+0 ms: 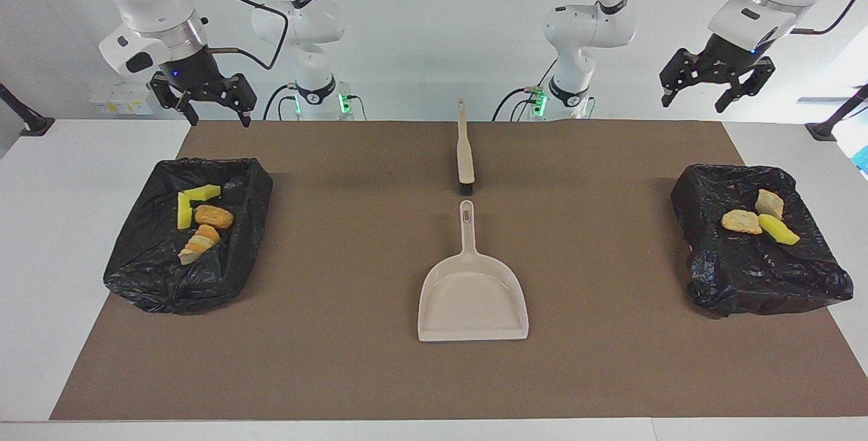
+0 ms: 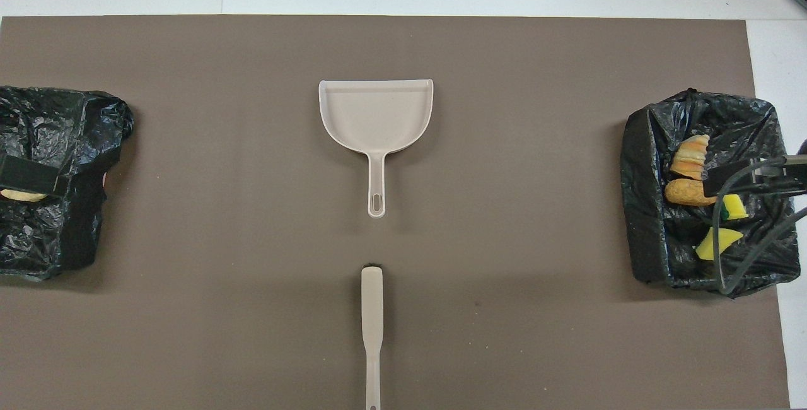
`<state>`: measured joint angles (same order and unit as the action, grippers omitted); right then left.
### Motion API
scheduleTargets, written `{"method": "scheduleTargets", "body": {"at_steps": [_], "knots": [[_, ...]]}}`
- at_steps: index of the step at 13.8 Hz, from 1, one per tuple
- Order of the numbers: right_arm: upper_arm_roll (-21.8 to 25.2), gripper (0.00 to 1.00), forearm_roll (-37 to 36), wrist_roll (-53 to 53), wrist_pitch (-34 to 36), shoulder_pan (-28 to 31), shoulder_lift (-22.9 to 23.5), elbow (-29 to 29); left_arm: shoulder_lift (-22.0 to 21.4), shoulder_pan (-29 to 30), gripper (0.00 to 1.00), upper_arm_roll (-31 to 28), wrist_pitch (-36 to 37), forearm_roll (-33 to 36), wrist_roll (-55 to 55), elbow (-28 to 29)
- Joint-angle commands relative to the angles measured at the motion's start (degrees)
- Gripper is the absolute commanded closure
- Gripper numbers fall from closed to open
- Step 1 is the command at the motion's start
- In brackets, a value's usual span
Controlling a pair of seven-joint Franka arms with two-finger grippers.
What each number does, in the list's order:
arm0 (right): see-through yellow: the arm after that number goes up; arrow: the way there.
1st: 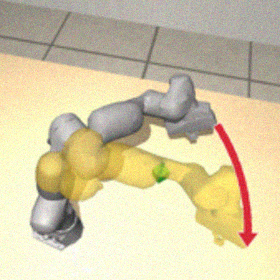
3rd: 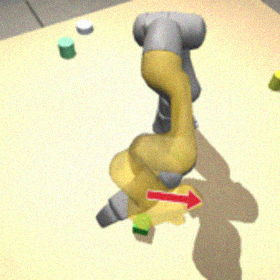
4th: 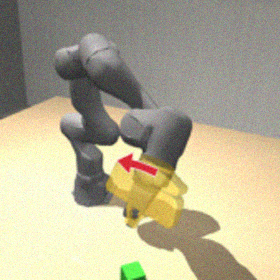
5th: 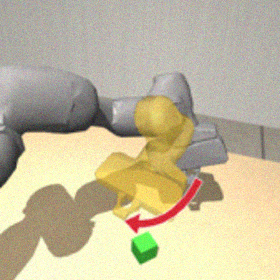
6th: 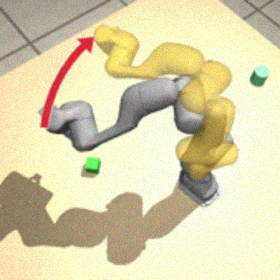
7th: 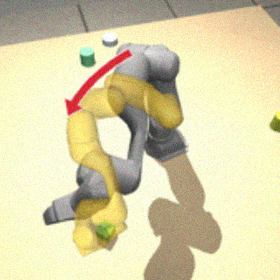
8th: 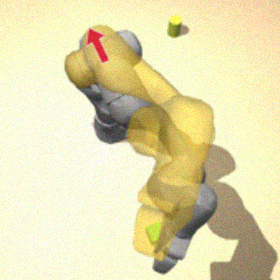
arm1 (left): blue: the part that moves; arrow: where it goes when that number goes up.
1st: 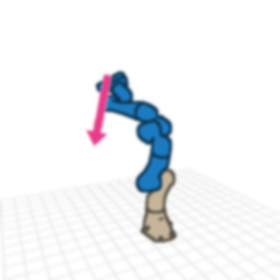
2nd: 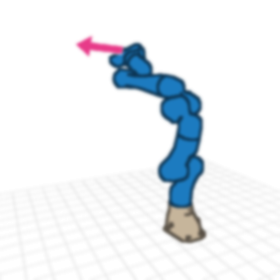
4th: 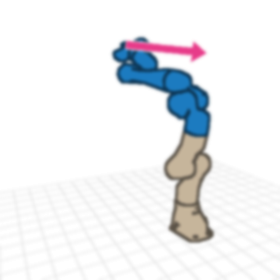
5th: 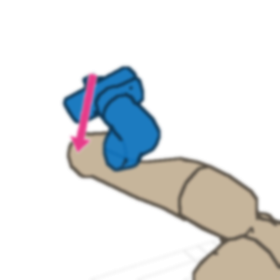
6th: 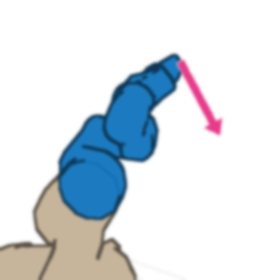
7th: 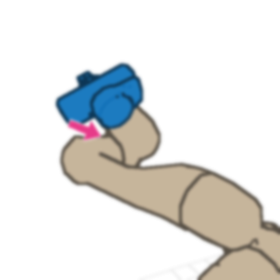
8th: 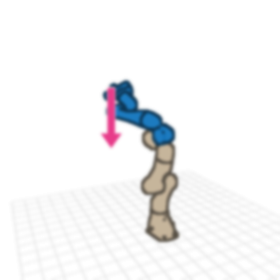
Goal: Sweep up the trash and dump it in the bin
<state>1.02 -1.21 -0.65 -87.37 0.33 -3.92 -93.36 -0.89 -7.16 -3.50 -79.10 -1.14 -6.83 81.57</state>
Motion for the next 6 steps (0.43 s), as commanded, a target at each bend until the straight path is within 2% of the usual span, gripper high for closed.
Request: {"method": "scheduleTargets", "body": {"at_steps": [1, 6], "knots": [[-0.31, 0.00, 0.33, -0.66, 0.18, 0.28, -0.82, -0.59, 1.24, -0.05, 0.00, -0.02, 1.67, -0.17, 0.24, -2.91], [-0.31, 0.00, 0.33, -0.66, 0.18, 0.28, -0.82, -0.59, 0.63, -0.92, 0.00, 0.16, 1.31, 0.09, 4.09, -2.04]]}}
